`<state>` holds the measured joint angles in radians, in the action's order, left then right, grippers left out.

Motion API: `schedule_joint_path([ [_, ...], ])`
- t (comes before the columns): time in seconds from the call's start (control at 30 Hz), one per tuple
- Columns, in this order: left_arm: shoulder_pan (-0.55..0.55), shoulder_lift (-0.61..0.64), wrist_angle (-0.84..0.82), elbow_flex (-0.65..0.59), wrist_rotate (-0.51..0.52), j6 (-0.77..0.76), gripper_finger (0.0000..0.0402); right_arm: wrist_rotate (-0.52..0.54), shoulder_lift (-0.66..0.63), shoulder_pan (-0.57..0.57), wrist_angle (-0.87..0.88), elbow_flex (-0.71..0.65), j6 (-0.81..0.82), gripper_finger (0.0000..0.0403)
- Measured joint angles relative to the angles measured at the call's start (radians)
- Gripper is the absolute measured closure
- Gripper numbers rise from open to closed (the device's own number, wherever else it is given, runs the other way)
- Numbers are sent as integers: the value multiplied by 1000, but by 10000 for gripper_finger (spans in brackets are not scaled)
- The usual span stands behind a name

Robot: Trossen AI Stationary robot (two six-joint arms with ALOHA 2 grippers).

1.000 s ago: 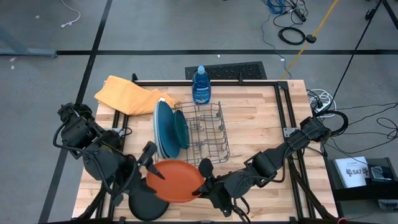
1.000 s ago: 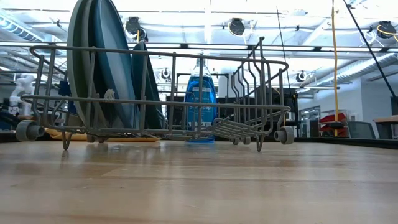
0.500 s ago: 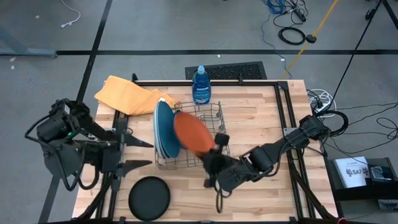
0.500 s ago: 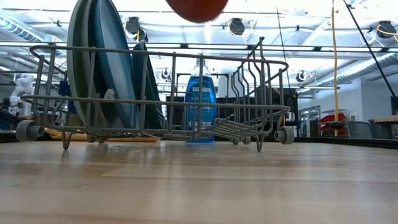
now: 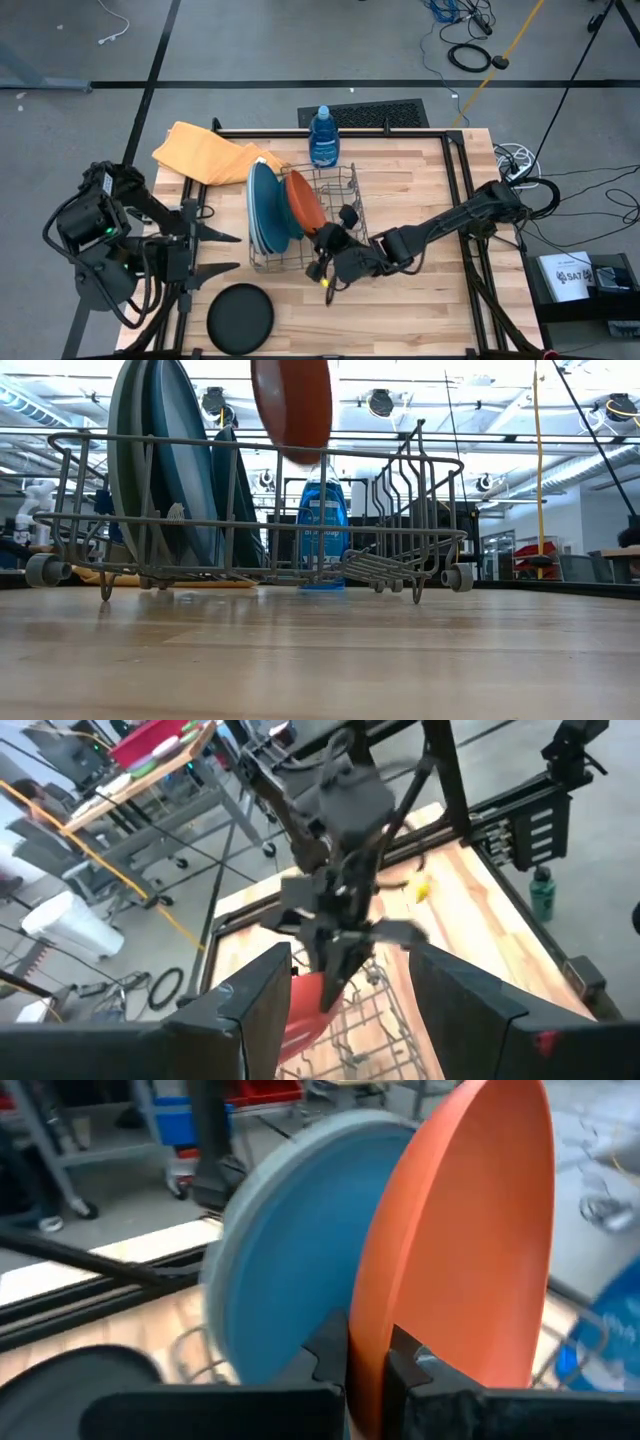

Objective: Sort dishes
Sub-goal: Put the orange plate in the dish rack

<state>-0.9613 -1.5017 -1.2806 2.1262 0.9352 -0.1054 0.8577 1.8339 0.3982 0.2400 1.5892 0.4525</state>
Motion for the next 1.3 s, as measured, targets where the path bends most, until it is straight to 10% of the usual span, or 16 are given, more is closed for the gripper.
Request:
schedule_joint_path([
  [0.47, -115, -8, -155, 0, 63, -204, 196, -51, 0, -94, -363, -279, 213, 395],
  [1.3, -141, -25, -180, 0, 113, -256, 196, 34, 135, -115, -489, -290, 293, 395],
])
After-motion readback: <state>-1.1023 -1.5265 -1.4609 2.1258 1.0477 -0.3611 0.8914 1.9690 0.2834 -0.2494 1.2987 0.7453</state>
